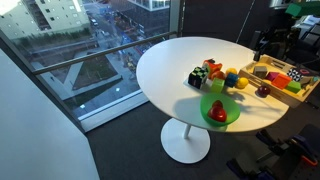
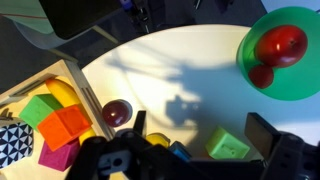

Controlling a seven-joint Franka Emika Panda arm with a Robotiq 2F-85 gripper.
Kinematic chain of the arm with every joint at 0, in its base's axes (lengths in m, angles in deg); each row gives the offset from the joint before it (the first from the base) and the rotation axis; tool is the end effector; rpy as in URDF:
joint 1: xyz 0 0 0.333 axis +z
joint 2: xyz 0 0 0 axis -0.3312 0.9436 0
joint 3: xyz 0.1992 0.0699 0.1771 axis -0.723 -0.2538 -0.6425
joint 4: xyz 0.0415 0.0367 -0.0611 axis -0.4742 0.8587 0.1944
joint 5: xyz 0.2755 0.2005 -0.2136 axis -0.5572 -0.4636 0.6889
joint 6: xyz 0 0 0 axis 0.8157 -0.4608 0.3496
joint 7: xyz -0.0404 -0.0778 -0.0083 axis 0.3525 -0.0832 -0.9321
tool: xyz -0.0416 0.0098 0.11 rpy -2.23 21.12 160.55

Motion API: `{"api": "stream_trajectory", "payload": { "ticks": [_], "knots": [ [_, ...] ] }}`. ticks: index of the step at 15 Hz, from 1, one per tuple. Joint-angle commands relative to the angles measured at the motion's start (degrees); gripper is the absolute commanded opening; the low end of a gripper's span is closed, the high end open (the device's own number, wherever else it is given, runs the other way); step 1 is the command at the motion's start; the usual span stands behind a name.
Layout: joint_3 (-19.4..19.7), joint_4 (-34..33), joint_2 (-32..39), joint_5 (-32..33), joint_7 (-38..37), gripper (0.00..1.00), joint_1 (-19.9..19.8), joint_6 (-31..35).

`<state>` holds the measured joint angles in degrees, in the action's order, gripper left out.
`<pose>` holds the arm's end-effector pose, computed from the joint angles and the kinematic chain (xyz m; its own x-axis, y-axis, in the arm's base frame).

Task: Put the orange block in the crate

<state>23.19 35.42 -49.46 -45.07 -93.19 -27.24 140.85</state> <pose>0.4916 -0.1435 0.3333 0.8292 -0.4742 -0.2959 -0.4801 -0.8753 0.0572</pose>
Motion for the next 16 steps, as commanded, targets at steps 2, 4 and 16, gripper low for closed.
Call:
{"api": "stream_trajectory", "payload": {
  "ticks": [2,4,16],
  "knots": [
    [-1.6,-3.1,-2.7,-0.8,2.9,1.00,1.4,-6.1],
    [-2.3,-3.9,-3.9,-0.8,3.6,1.00,2.1,-7.4],
    [-3.5,-3.9,-13.1,-3.1,8.9,1.00,3.6,-4.1]
  ]
}}
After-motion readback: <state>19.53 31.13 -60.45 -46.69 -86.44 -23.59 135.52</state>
